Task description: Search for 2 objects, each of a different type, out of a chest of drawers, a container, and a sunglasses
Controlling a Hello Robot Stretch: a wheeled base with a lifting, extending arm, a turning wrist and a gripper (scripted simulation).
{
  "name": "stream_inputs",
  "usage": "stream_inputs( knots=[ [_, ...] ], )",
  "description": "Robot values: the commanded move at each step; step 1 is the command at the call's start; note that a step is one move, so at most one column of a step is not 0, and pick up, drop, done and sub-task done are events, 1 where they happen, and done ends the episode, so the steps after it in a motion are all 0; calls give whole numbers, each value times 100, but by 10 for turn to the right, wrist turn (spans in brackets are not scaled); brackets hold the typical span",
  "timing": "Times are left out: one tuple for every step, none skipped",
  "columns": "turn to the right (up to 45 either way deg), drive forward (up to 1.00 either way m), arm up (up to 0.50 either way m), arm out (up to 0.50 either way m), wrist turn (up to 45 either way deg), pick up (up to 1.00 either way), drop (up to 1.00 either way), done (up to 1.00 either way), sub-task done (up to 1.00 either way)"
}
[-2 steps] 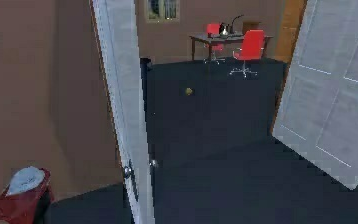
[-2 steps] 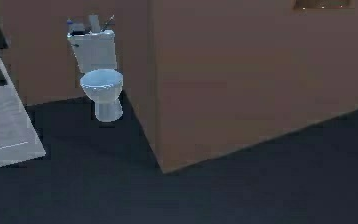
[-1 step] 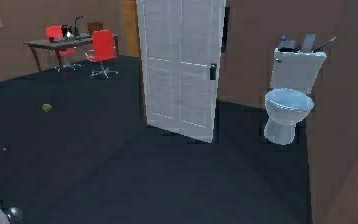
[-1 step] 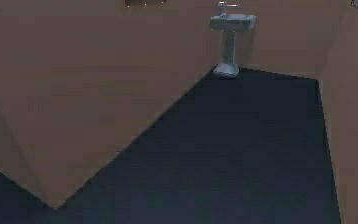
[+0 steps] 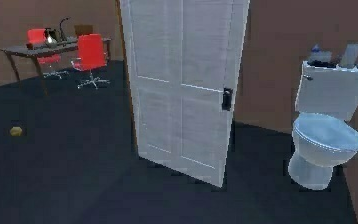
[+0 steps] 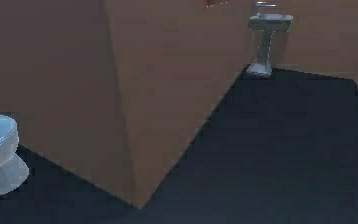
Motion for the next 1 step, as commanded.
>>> stream_inputs(
  knots=[
    [-330, 0, 0, 0, 0, 0, 0, 0, 0]
  ],
)
